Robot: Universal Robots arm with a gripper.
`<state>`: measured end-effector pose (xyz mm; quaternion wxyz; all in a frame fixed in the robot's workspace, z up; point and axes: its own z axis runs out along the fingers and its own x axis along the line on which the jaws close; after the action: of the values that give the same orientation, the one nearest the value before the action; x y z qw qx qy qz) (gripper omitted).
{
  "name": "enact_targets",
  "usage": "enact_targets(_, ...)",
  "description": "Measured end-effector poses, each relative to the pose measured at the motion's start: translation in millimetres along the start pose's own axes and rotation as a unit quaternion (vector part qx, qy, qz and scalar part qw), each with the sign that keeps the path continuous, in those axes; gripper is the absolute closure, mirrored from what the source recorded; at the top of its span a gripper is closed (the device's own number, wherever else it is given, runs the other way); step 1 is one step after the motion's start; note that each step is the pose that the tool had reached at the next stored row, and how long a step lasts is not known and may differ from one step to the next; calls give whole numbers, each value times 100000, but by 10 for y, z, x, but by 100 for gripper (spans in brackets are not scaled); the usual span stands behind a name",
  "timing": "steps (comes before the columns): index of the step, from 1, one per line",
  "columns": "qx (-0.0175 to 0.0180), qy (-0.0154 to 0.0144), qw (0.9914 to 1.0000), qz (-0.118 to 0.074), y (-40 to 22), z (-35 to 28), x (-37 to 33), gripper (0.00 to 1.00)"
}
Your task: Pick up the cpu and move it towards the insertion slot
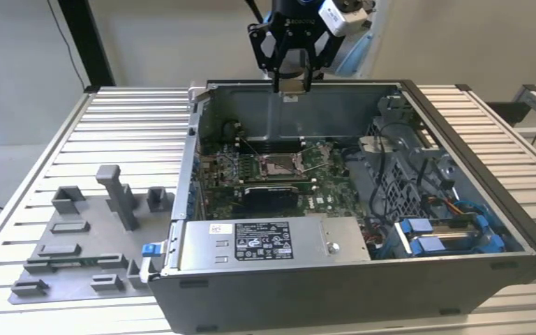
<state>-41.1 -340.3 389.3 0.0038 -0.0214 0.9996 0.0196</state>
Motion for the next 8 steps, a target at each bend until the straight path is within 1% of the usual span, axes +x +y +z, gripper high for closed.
enact_targets(5, 0, -11, 100000, 288, 78, 10, -3, 100)
enact_targets(8, 5, -13, 99999, 434, 107, 12, -4, 100)
